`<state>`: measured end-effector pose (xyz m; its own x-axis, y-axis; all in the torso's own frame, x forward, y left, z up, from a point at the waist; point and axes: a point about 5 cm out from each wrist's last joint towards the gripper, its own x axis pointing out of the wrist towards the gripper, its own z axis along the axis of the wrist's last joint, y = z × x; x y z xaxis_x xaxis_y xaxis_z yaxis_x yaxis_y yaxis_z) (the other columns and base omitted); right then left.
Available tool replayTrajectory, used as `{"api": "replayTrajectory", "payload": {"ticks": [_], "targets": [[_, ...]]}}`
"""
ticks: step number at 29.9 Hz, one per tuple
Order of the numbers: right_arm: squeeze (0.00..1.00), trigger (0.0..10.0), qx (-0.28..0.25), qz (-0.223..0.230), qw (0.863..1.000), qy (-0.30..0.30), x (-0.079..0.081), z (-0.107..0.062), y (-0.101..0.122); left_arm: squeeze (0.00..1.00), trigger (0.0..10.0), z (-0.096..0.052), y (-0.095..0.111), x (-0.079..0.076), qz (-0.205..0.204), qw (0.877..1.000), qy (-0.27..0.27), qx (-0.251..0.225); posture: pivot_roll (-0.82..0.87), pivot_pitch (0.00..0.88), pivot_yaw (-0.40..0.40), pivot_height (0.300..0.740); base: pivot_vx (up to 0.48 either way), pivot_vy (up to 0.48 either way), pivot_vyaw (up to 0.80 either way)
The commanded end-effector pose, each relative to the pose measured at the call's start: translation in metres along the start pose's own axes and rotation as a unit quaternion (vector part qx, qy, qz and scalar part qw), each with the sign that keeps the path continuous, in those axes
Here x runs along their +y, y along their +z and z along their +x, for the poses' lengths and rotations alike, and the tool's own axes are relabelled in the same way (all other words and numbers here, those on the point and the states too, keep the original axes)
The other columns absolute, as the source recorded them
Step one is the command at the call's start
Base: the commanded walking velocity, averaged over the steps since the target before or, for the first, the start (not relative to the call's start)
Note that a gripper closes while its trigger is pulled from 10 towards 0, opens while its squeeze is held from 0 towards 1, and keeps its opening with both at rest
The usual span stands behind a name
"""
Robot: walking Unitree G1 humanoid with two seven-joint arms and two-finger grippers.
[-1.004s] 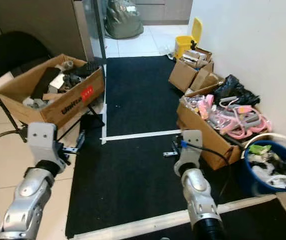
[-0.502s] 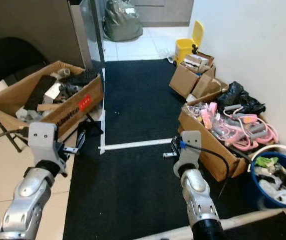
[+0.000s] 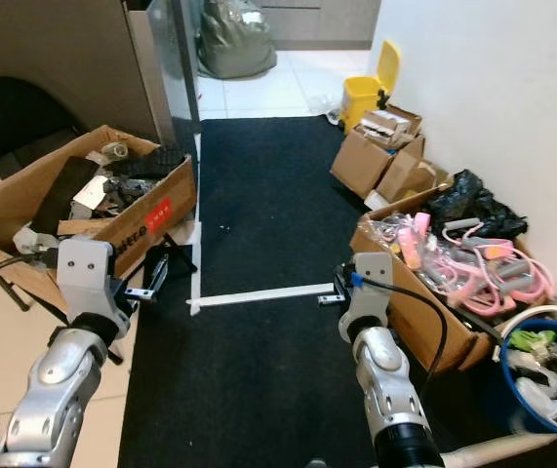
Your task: Picking trash to rubbish bin
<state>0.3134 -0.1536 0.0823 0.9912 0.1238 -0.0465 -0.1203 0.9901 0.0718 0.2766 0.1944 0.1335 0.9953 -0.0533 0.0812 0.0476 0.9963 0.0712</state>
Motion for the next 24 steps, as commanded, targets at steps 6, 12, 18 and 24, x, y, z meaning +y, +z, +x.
{"api": "replayTrajectory", "payload": {"ticks": [6,12,18,24], "targets": [[0.0,10.0,0.006,-0.012,1.0,-0.004,-0.0036,-0.0021,-0.0029,0.0,10.0,-0.0012,-0.0004,-0.0019,0.004,1.0,-0.004,0.0,0.01,0.121,-0.029,0.74,0.377,0.0,0.0],[0.0,10.0,0.004,-0.029,1.0,-0.001,-0.0034,-0.0016,-0.0019,0.0,10.0,-0.0012,-0.0002,-0.0021,0.005,1.0,-0.004,0.0,0.01,0.126,-0.033,0.74,0.381,0.0,0.0],[0.0,10.0,0.004,-0.04,0.999,0.003,-0.0021,-0.0005,-0.0012,0.0,10.0,-0.0013,-0.0001,-0.002,0.005,1.0,-0.004,0.0,0.01,0.128,-0.033,0.74,0.379,0.0,0.0],[0.0,10.0,0.004,-0.045,0.999,0.004,-0.0015,0.0,-0.0011,0.0,10.0,-0.0014,-0.0004,-0.0022,0.006,1.0,-0.005,0.001,0.01,0.128,-0.033,0.74,0.376,0.0,0.29]]}}
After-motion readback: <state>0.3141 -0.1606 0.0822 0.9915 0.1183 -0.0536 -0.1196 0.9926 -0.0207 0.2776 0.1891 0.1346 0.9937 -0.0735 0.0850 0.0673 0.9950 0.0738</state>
